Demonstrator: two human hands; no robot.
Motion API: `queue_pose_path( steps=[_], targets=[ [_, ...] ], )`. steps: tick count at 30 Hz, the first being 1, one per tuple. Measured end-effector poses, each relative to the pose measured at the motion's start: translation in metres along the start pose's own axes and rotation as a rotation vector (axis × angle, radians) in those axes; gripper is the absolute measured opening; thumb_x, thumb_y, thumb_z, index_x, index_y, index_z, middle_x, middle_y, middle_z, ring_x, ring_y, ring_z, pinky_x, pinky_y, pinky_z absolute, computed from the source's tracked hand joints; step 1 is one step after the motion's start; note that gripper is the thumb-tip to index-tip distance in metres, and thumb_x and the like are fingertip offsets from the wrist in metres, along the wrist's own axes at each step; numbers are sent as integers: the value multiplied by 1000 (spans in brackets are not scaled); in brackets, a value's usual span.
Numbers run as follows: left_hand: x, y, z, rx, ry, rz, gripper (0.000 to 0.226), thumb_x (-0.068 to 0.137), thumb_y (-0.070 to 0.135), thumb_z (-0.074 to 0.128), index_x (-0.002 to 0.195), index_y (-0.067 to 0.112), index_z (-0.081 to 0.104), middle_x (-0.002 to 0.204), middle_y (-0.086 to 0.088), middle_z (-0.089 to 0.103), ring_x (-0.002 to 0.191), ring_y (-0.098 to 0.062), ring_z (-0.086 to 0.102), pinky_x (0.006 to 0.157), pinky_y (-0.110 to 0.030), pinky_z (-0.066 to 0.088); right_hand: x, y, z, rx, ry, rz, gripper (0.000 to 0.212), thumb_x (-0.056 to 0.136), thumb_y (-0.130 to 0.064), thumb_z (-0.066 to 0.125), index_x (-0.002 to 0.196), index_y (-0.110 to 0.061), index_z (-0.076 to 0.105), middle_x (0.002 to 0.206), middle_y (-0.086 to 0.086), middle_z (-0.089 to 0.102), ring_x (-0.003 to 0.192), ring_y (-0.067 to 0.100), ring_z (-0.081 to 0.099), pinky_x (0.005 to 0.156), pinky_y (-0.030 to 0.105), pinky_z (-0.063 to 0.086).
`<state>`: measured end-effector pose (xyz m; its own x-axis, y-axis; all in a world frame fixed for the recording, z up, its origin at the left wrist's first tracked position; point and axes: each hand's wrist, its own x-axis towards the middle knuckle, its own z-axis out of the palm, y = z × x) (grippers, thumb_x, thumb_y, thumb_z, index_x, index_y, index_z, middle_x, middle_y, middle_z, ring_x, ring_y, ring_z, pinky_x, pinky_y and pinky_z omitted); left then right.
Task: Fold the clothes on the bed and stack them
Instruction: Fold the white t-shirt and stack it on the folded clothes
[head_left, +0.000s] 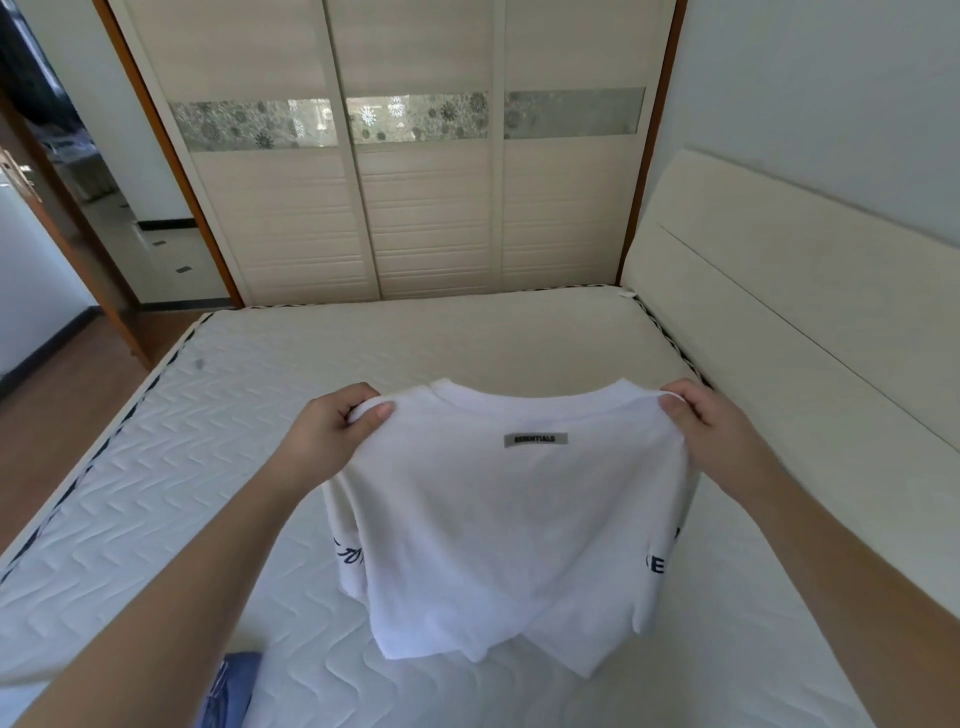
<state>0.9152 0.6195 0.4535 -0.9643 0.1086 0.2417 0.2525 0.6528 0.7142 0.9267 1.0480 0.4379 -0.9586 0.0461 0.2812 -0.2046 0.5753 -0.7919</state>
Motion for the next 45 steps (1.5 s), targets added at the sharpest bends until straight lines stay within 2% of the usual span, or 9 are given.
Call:
queue_pose_path(
  steps=[8,10,16,24,31,35,38,41,45],
  targets=[
    [-24,58,-9,-30,-35,28,17,99,31,52,82,31,54,76,6,56,72,-10,52,67,-30,40,-5,7,-56,230,-208,-3,24,100,-17,52,89,-22,72,81,4,68,71,7,56,65,19,43],
    [-32,74,-14,-18,41,75,13,95,33,55,82,31,56,79,7,58,72,-8,54,66,-23,42,-5,6,-69,267,-196,-23,22,100,-20,53,92,-25,73,89,5,71,76,8,60,69,23,46],
    [-33,94,-6,159,233,140,12,91,23,66,85,30,60,90,15,63,79,3,57,62,-3,37,14,3,-82,218,-132,-105,26,98,-19,56,91,-37,71,86,-15,71,74,-5,60,66,8,44],
    [-19,15,36,299,-15,-103,12,102,35,45,92,28,45,76,-4,60,71,-21,59,61,-29,42,34,47,-24,-131,-337,-60,14,98,-15,56,96,-19,69,89,-5,70,83,13,62,70,14,39],
    [6,-63,61,350,-143,-181,6,100,25,53,105,26,56,88,5,67,80,-18,60,65,-26,43,40,86,45,-338,-319,49,16,99,-19,56,107,-11,68,94,4,71,90,24,63,75,32,42],
    [27,-102,71,427,-146,-208,14,97,33,57,96,23,65,79,2,67,77,-22,60,64,-30,43,54,101,77,-485,-334,97,21,99,-28,53,96,-11,67,83,8,67,82,29,61,72,36,41],
    [41,-127,85,359,-133,-276,12,93,36,62,87,27,66,75,6,66,74,-17,61,63,-29,46,64,114,103,-602,-249,101,21,98,-28,57,102,-16,73,98,7,66,94,30,61,81,38,42],
    [55,-148,104,290,-153,-321,10,91,34,66,82,30,65,77,8,67,78,-14,63,69,-28,49,69,132,126,-481,-213,199,23,97,-22,58,110,-9,72,108,13,60,97,29,62,85,37,44],
    [78,-174,134,230,-142,-396,11,91,34,67,88,24,70,84,5,71,84,-14,64,74,-26,45,83,156,154,-81,-152,487,10,97,-10,57,96,-12,66,104,18,66,79,29,70,83,48,55]
  ],
)
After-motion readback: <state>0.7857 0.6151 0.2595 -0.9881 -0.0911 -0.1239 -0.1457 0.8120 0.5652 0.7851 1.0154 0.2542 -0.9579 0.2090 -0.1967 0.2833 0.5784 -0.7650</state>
